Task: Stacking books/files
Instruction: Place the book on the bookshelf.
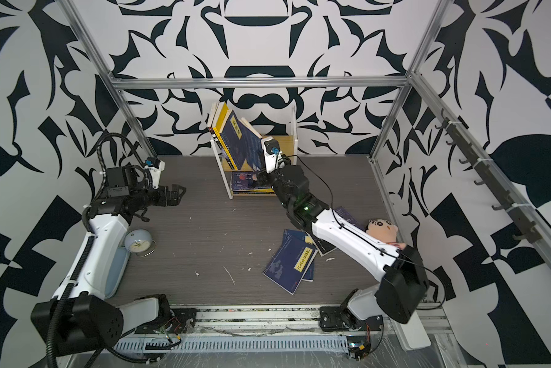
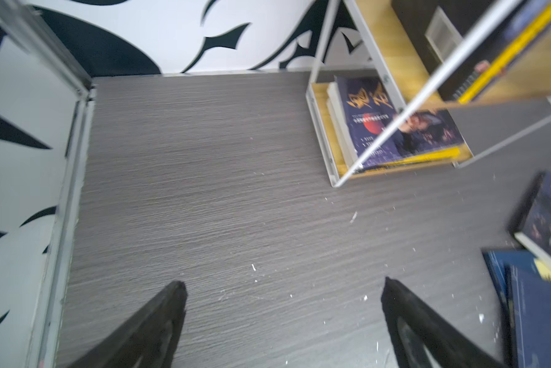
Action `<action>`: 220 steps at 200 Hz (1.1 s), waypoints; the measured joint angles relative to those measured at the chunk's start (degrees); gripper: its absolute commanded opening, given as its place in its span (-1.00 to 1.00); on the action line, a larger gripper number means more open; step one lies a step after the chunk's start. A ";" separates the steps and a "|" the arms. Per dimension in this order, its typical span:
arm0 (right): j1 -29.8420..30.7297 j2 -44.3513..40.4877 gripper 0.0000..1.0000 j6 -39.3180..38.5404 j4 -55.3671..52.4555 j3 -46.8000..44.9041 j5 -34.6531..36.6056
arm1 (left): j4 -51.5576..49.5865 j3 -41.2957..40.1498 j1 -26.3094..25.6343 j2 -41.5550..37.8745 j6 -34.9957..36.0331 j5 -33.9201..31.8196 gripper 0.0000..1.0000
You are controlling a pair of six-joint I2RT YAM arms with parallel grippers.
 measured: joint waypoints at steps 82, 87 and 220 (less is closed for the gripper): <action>-0.02 22.95 -1.00 -5.44 11.85 13.60 17.27 | 3.52 -1.31 2.97 -0.70 -5.16 2.05 1.00; 0.20 23.89 -1.00 -5.44 12.39 14.27 17.35 | 3.65 -1.31 3.08 -0.70 -5.31 2.21 0.99; 4.68 29.22 -1.00 -1.68 16.94 17.86 16.57 | 5.29 -2.10 3.89 -0.63 -6.88 3.41 0.99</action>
